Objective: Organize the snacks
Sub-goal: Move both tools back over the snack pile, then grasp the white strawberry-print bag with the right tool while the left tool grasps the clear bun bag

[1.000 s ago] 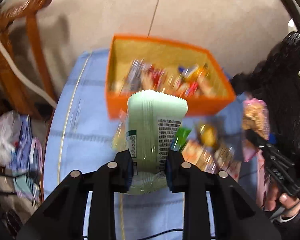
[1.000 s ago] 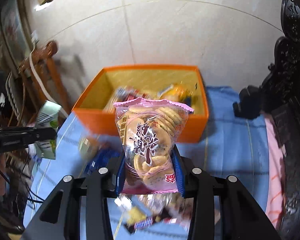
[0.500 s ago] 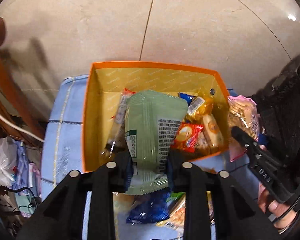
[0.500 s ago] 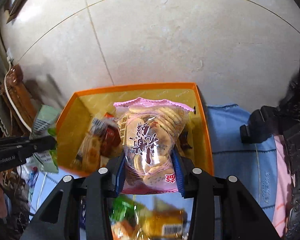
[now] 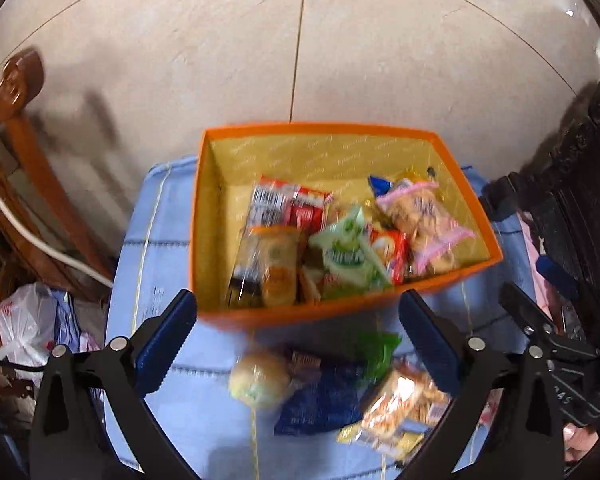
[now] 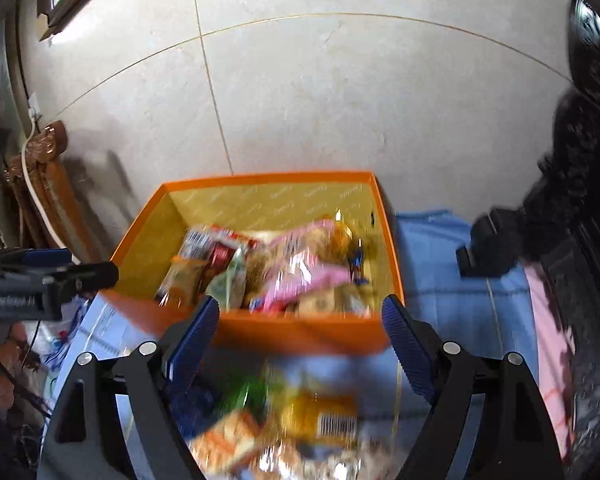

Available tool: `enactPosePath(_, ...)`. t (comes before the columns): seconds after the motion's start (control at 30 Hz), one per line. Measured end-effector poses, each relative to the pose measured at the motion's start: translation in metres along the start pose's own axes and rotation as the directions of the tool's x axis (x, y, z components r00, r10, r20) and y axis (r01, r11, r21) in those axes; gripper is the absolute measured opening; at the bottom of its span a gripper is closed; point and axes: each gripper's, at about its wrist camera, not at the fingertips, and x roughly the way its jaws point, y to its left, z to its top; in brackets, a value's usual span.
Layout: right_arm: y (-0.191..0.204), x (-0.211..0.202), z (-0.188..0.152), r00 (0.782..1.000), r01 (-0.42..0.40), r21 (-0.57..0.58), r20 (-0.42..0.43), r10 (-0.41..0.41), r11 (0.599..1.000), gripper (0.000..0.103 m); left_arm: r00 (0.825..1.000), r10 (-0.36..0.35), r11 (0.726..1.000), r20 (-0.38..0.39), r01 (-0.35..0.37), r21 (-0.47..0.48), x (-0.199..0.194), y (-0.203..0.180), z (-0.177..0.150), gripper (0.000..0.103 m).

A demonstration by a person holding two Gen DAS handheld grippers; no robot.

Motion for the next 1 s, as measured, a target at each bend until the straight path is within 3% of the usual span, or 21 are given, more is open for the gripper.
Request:
enactPosePath(0.13, -0.006, -0.024, -0.036, 1.0, -0.009, 0.024, -0.028, 0.009, 1.0, 0.085, 1.0, -0.011, 0.999, -0.017, 0.01, -0.049, -0.01, 0.008, -0.034, 0.099)
enactPosePath(0.33, -0.015, -0.052, -0.095, 0.996, -0.02, 0.076, -0.088, 0.027, 0.997, 0.085, 0.998, -0.011, 1.0, -0.06, 0.01, -0.02, -0.017, 0.002, -0.088, 0.099)
enactPosePath(0.63, -0.029, -0.078, -0.177, 0.978, -0.005, 0.128, -0.205, 0.031, 0.992, 0.085, 0.988, -0.045, 0.997, -0.148, 0.035, -0.074, -0.015, 0.01, -0.157, 0.099)
enactPosePath(0.83, -0.042, -0.078, -0.2, 0.97, 0.041, 0.148, -0.241, -0.004, 0.988, 0.085, 0.974, -0.041, 0.999, -0.223, 0.033, -0.042, 0.001, 0.0, -0.188, 0.099)
enactPosePath(1.0, -0.059, -0.066, -0.204, 0.963, 0.107, 0.116, -0.259, -0.074, 0.988, 0.085, 0.967, -0.047, 0.999, -0.25, 0.043, -0.024, 0.008, -0.011, -0.195, 0.099)
